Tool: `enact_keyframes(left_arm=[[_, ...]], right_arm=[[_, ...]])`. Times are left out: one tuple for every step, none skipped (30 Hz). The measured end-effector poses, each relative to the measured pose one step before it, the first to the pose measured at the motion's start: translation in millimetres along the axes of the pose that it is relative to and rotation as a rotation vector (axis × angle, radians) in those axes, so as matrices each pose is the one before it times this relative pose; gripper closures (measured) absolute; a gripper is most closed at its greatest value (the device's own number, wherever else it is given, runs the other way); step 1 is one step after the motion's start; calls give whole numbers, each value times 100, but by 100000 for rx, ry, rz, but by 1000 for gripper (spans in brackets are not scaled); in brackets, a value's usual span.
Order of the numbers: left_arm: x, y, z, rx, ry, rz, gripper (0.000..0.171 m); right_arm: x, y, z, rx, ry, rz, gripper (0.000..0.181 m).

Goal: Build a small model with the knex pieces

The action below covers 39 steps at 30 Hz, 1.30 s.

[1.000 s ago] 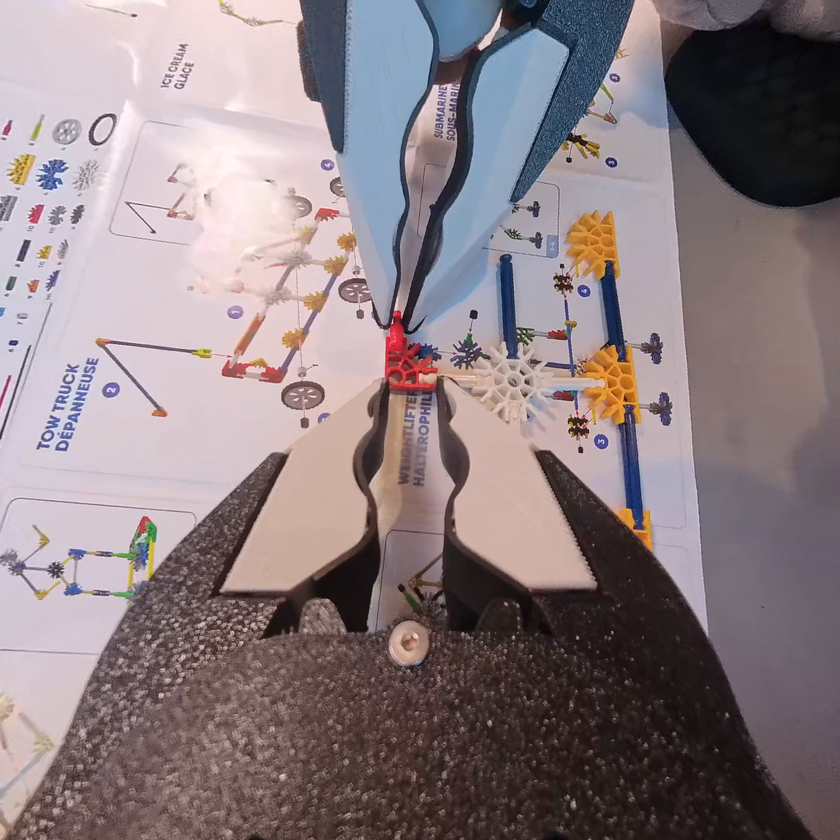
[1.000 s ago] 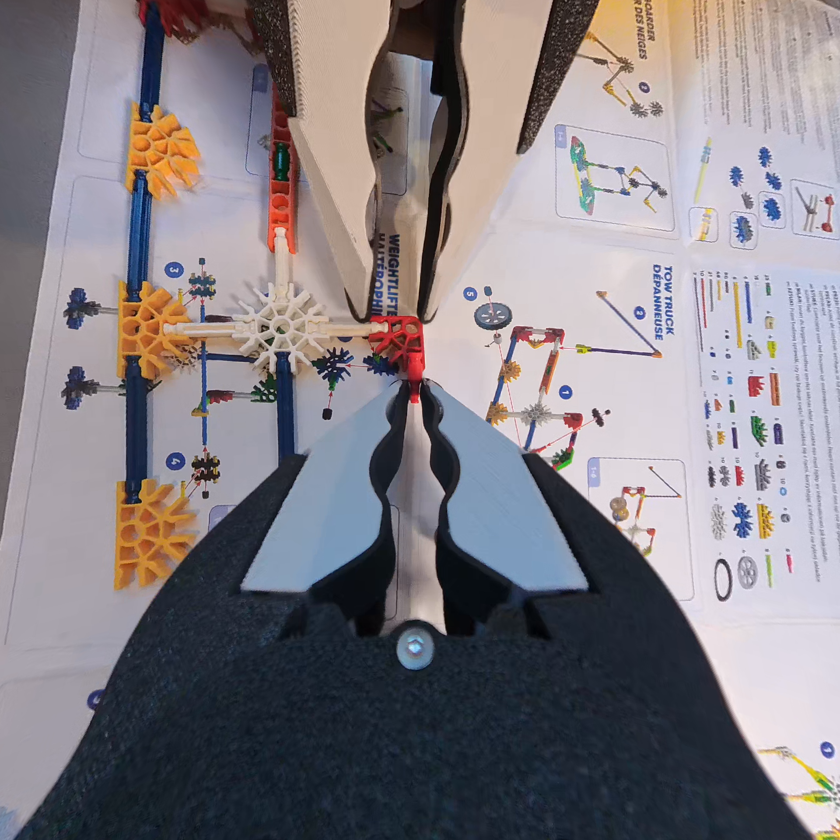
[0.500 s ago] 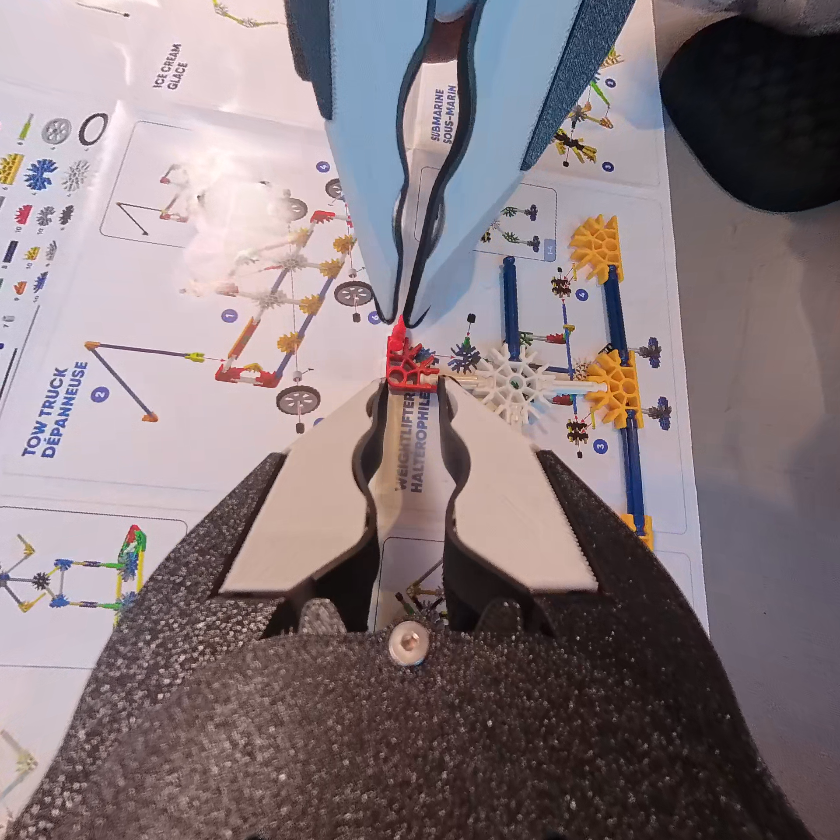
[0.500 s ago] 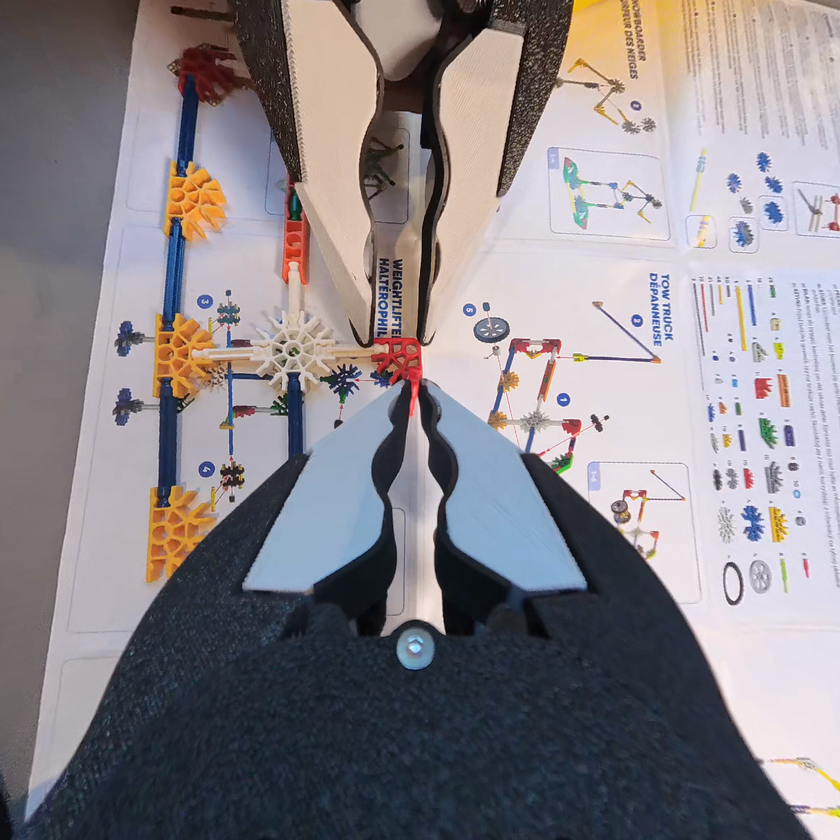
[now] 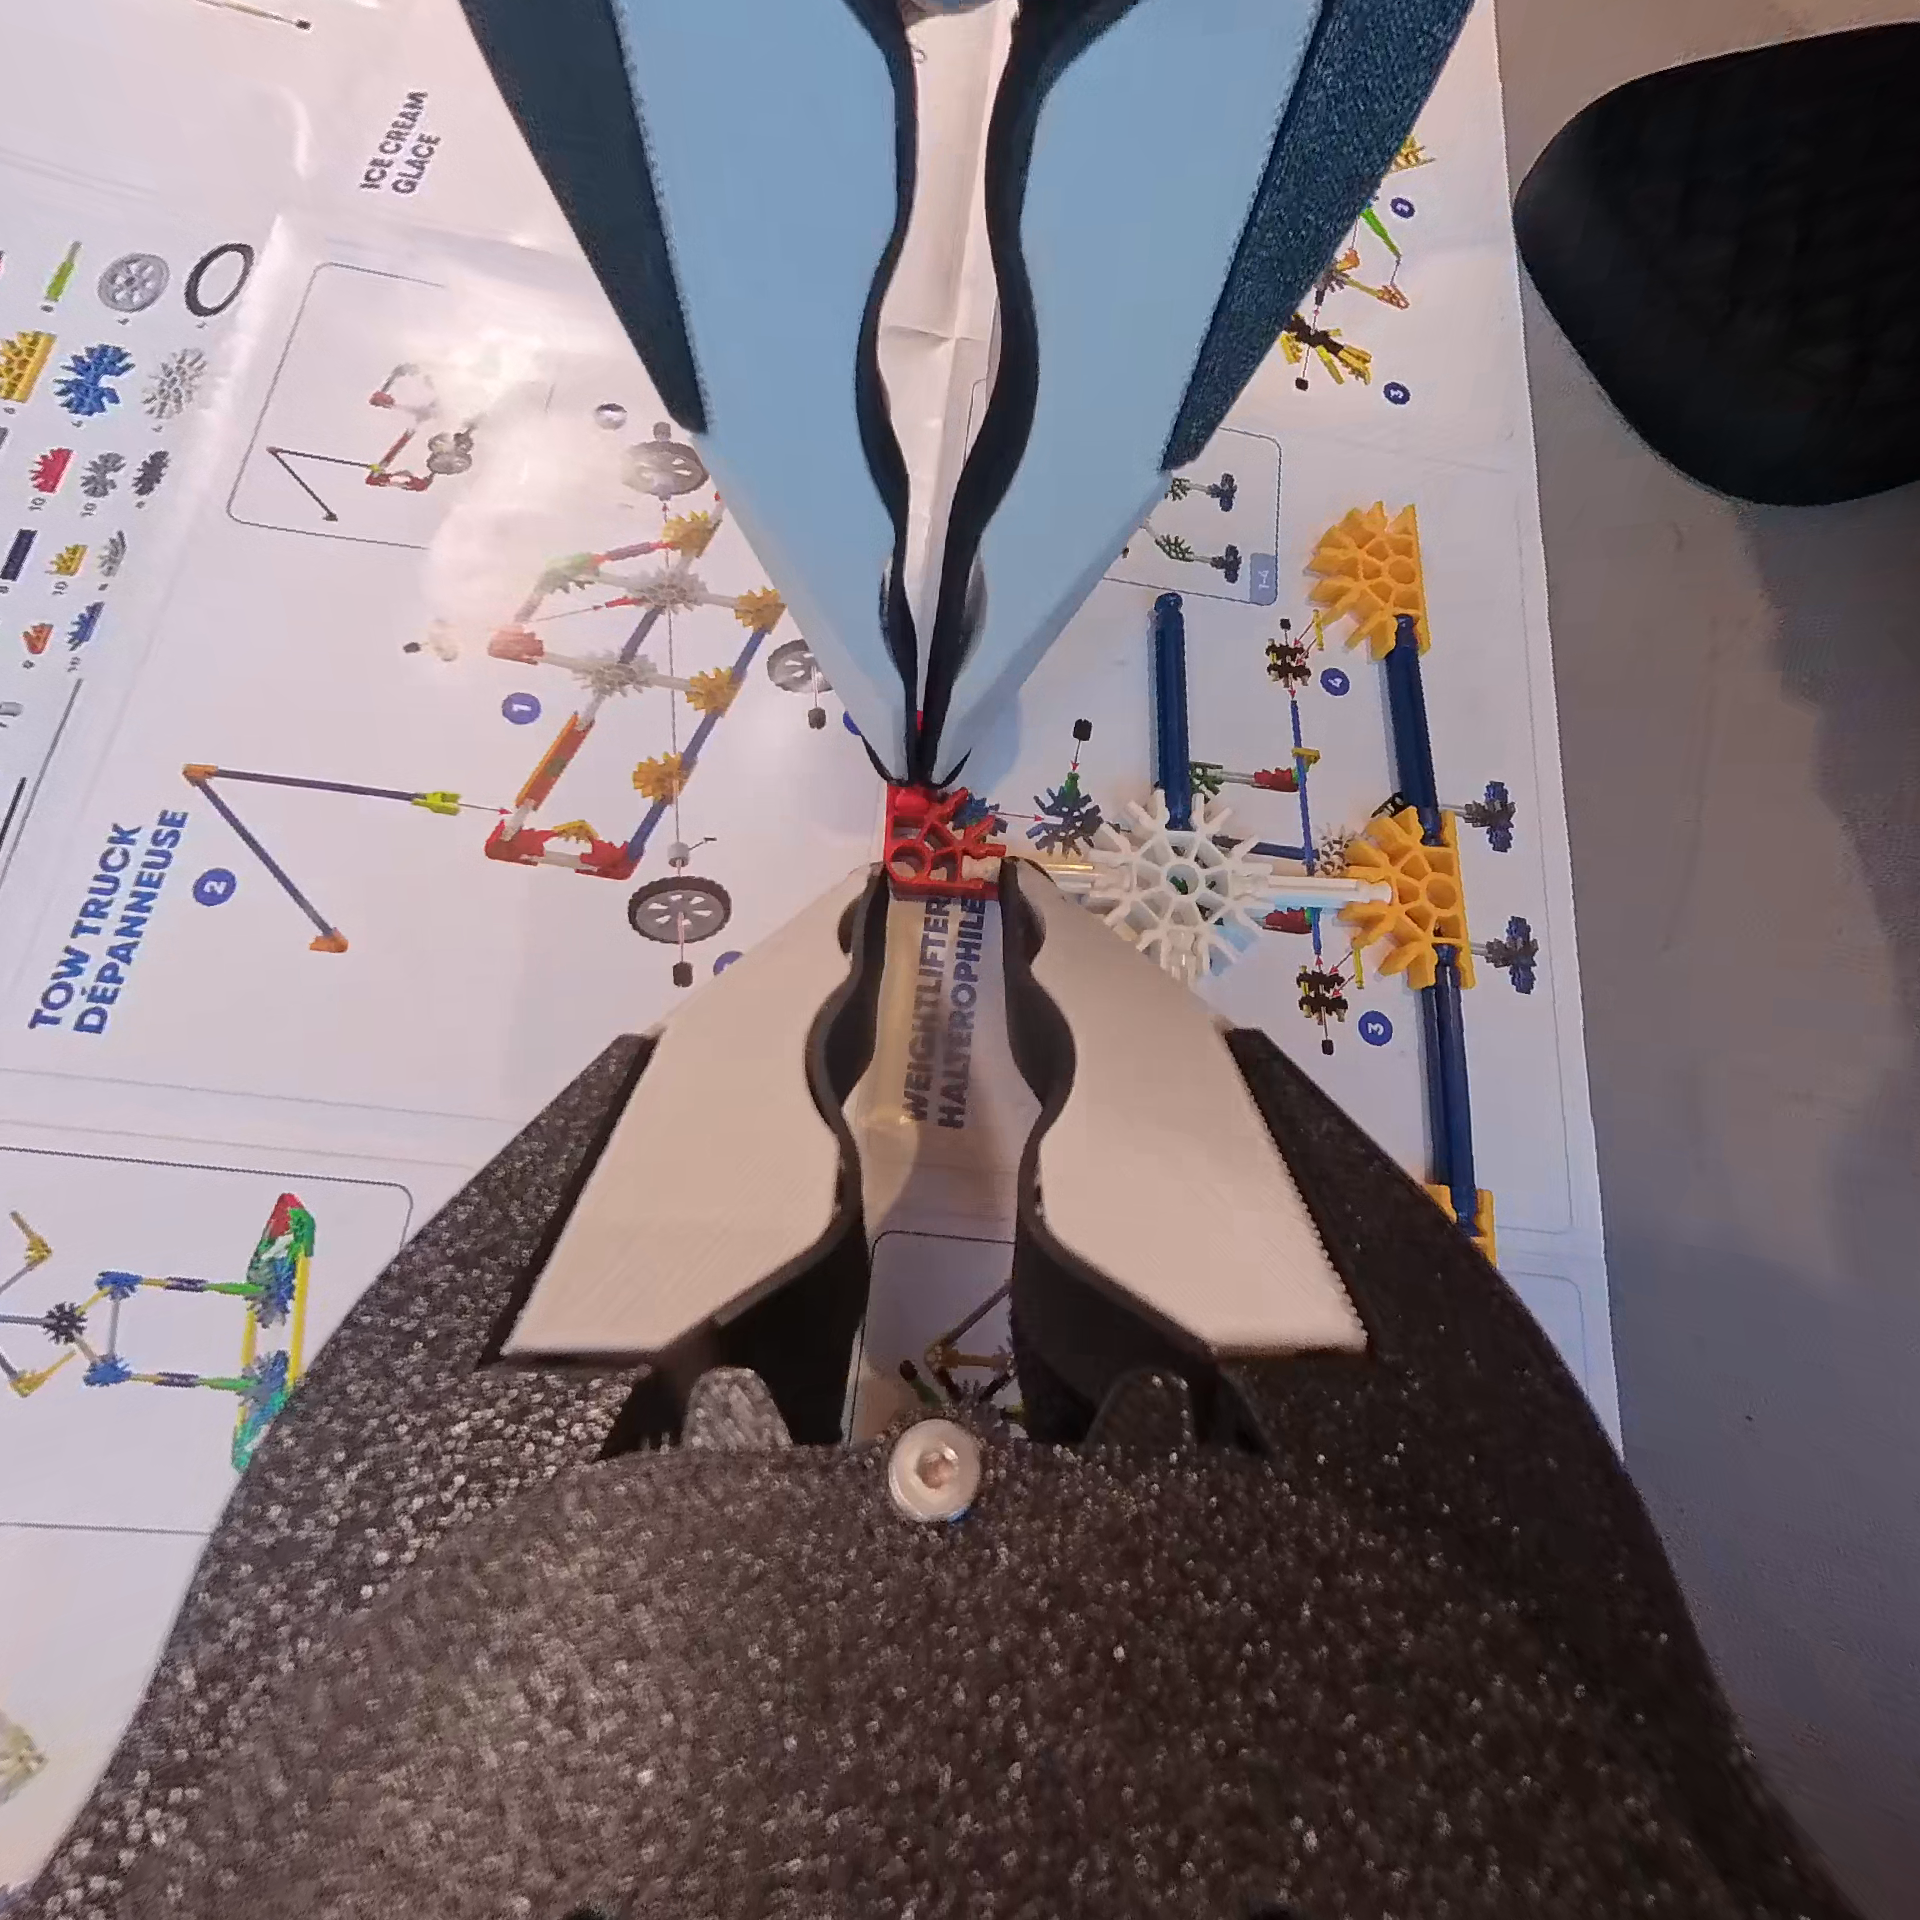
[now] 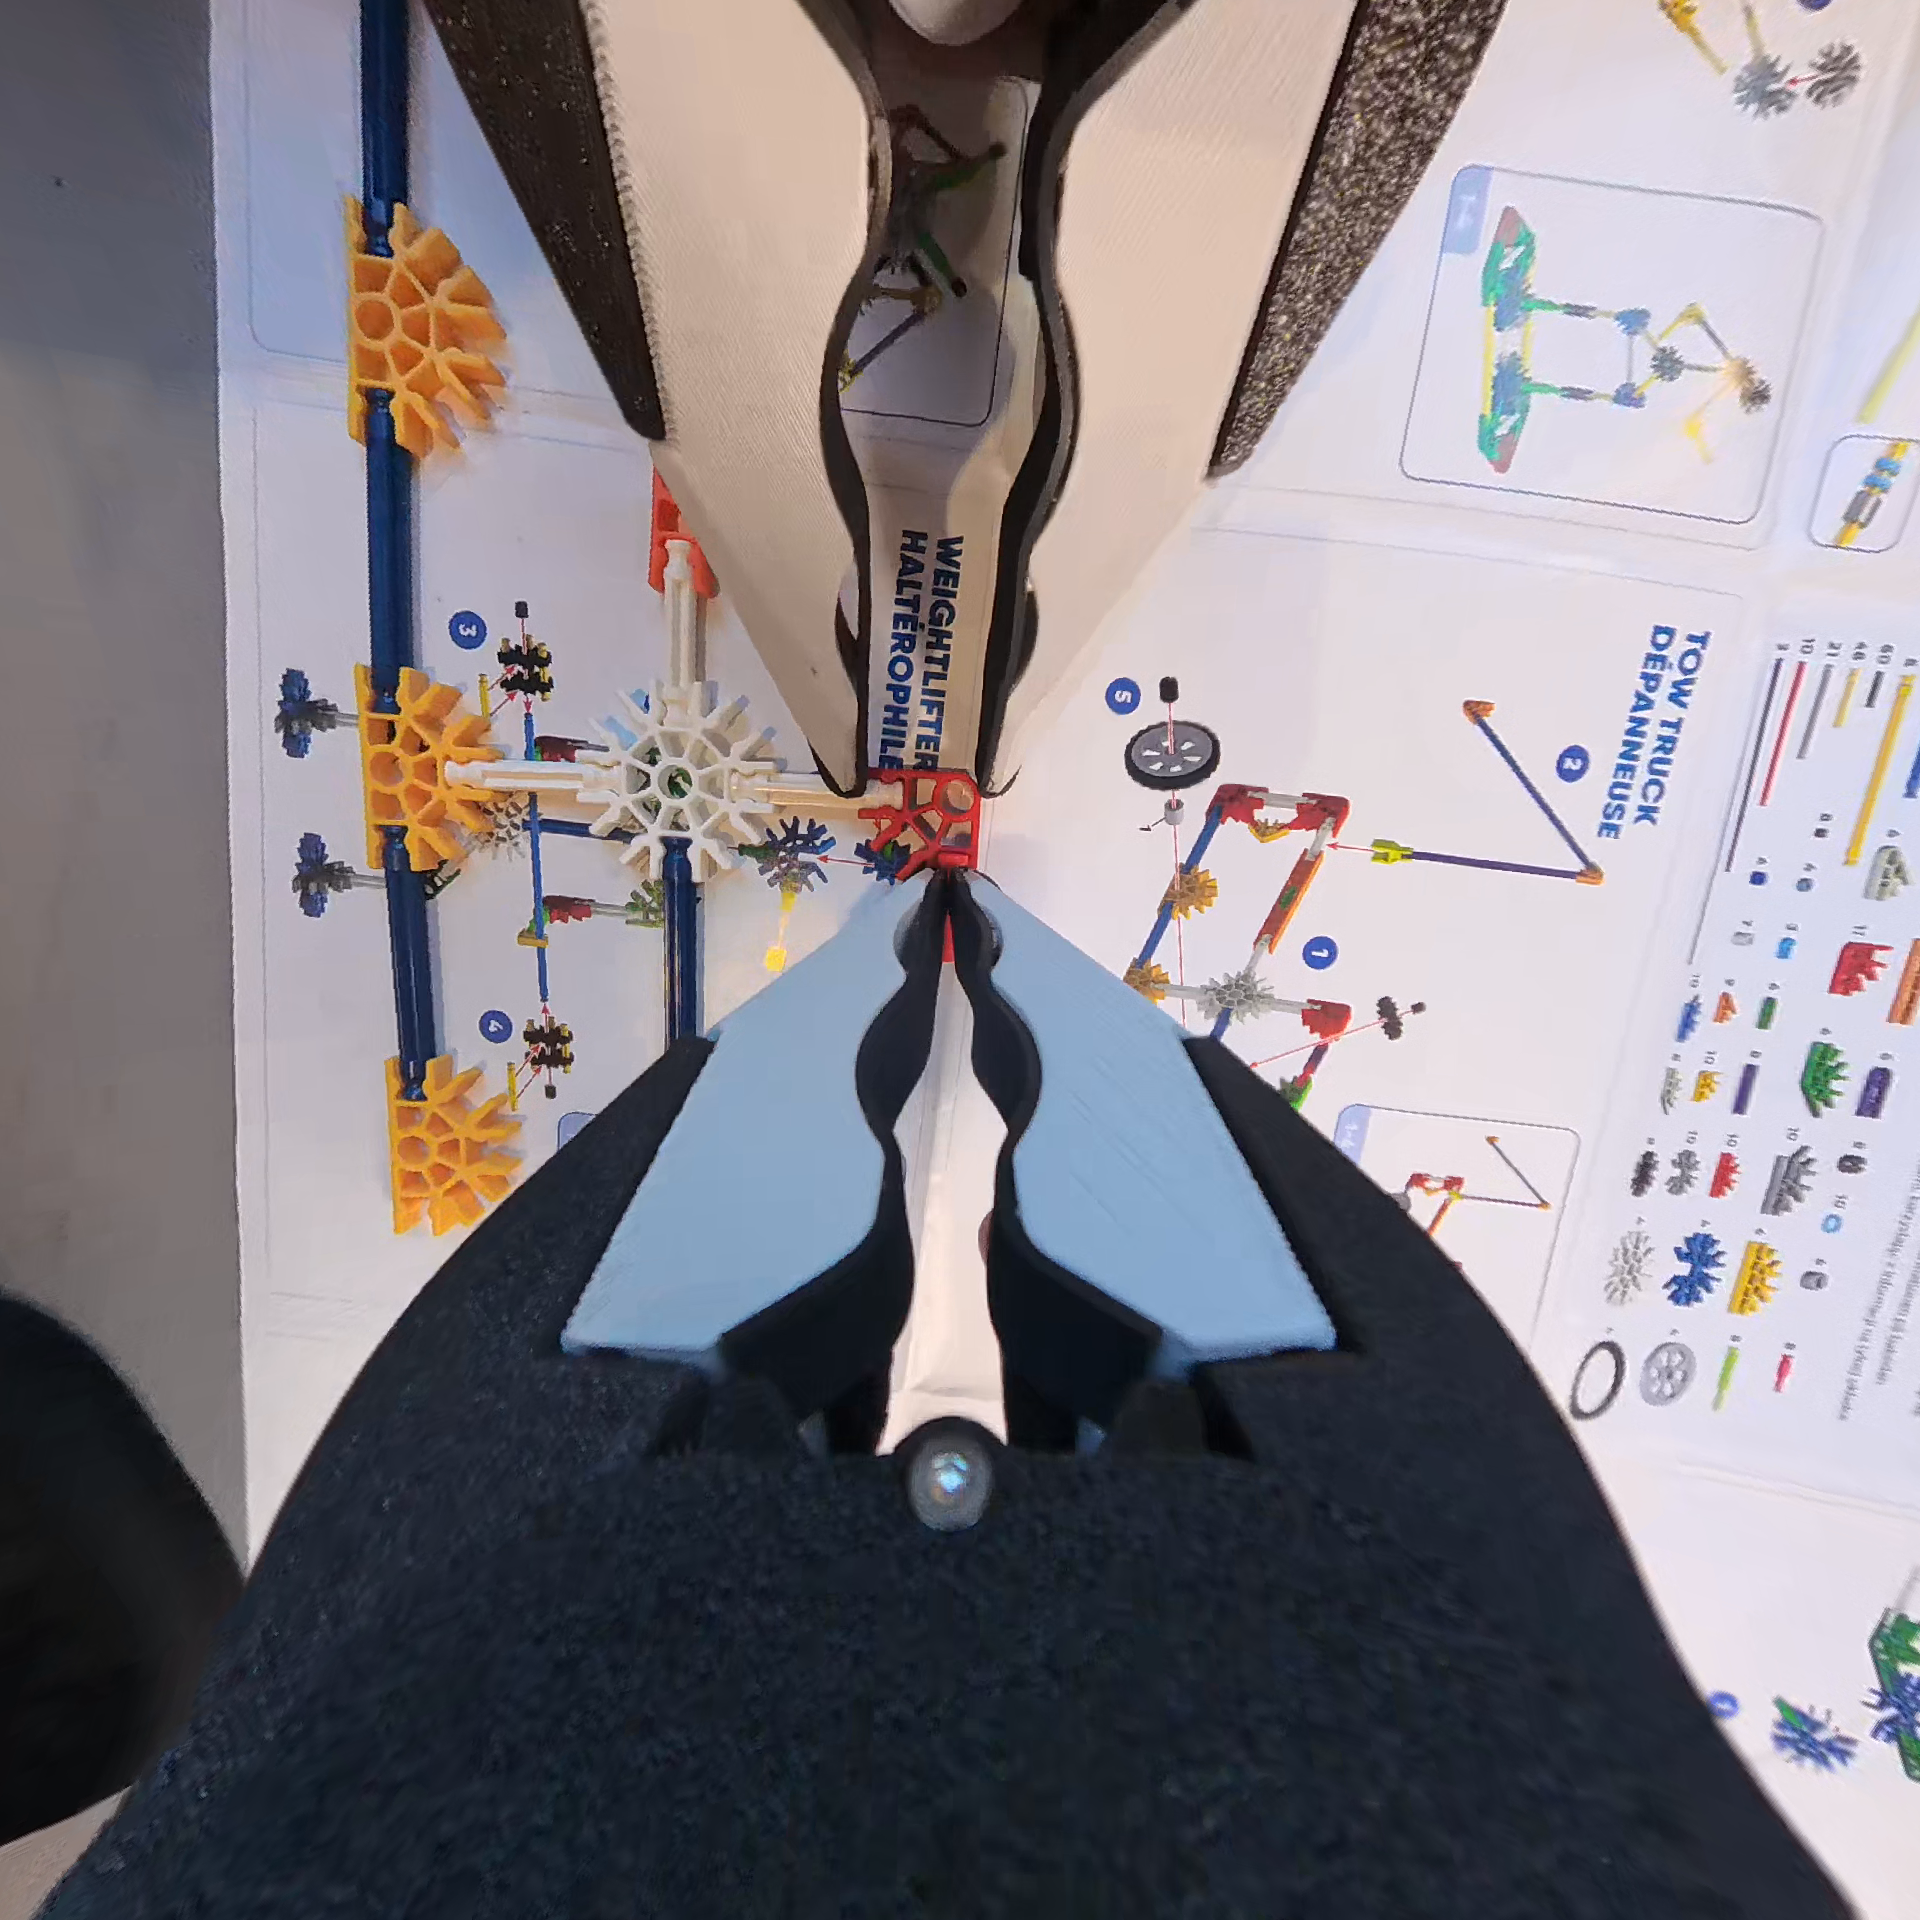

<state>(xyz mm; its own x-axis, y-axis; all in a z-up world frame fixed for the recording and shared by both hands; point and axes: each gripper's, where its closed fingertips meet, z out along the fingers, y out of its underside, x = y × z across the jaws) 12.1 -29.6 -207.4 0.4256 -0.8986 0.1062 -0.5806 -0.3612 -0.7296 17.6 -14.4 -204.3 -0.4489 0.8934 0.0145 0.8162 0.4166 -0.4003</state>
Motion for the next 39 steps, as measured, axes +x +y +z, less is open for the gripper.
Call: enact_keyframes(left_arm=[[-3,10,-3,63,-18,-134,152],[4,5,11,98,74,-317,152],[-5,3,2,186,172,-429,152],[-3,4,-3,189,261,-481,152],[-2,9,1,187,354,-636,152],[1,12,6,201,451,-825,152],[6,2,14,223,464,-820,152],[-3,4,2,151,442,-716,152],[5,-6,8,104,351,-548,152],[-3,1,-2,49,208,-259,153],[-13,-1,3,-9,181,-231,153],[1,-3,8,-2,184,-234,153],[-4,2,1,-2,183,-224,153],[-3,-3,4,4,223,-287,153],[-13,-5,-4,68,255,-329,153],[-19,-23,5,132,284,-438,153],[-24,9,-6,-8,256,-522,153],[-21,-4,-1,-20,193,-404,153],[-30,2,6,-7,160,-368,153],[-8,-2,-4,-10,45,-103,153],[-5,7,-8,-11,-20,-26,153],[-28,-3,2,-4,51,-282,153],[-44,-1,-12,31,277,-683,153],[-32,-11,-7,99,574,-918,154],[-25,-6,-7,46,543,-889,154],[-16,-2,-5,12,387,-490,155],[4,0,-5,7,80,-79,155],[10,-10,5,12,-52,163,155],[14,7,-3,14,16,74,155],[-8,-6,2,34,166,-214,155],[12,-3,-9,54,358,-353,155],[16,-4,-5,80,517,-441,156],[-11,-15,4,53,373,-535,157],[-33,-9,-4,44,248,-526,157],[-30,-10,1,47,191,-498,158],[-7,-5,0,-15,203,-269,158],[14,2,-1,-13,101,6,158],[3,6,-2,-9,5,90,158],[5,0,5,-5,-31,53,158]], right_arm=[[-14,67,38,-1957,-261,246,181],[-1,21,3,-1518,-92,-42,181],[-10,13,14,-1454,200,-292,181],[-6,11,1,-1332,657,-696,181],[-6,-2,3,-1147,887,-995,181],[-7,3,12,-1050,728,-785,181],[-4,-3,0,-1100,564,-758,181],[-1,-13,3,-953,511,-1158,181],[-3,-2,11,-945,153,-949,181],[-1,3,0,-884,-86,-1242,181],[-5,-5,9,-997,-243,-1269,181],[-4,-3,8,-1231,-330,-1645,181],[3,-13,9,-1347,-206,-2575,181],[-6,-9,3,-1449,-437,-2436,181],[-6,-10,15,-1420,-730,-2123,181],[-7,-6,3,-1156,-884,-2113,181],[-11,-10,10,-1022,-1029,-1750,181],[-4,-14,14,-721,-1107,-1680,181],[-8,8,0,-706,-1037,-1198,181],[-8,-6,12,-424,-894,-1571,181],[-5,-13,6,101,-871,-1863,181],[-7,-12,-2,617,-656,-2260,181],[-9,-23,5,1258,-360,-2448,181],[-7,-11,6,1531,-442,-852,181],[-1,0,-9,1060,-225,-936,181],[1,-10,1,253,-140,-691,181],[-6,-2,1,-658,140,-1022,181],[7,-5,10,-952,92,-974,181],[-3,-8,3,-855,-45,-888,181],[-6,3,1,-571,-26,-1424,181],[-3,-4,5,-254,-135,-1707,181],[-1,-27,-2,50,-7,-2812,181],[-11,-19,5,536,-83,-3670,181],[-17,-16,-2,678,-770,-2492,181],[1,-8,1,421,-1042,-1710,181],[-10,-12,1,-215,-816,-2077,181],[14,-22,14,-453,-718,-1974,181],[8,-25,10,-224,-1293,-219,181],[8,-19,5,176,-1972,1727,181]])
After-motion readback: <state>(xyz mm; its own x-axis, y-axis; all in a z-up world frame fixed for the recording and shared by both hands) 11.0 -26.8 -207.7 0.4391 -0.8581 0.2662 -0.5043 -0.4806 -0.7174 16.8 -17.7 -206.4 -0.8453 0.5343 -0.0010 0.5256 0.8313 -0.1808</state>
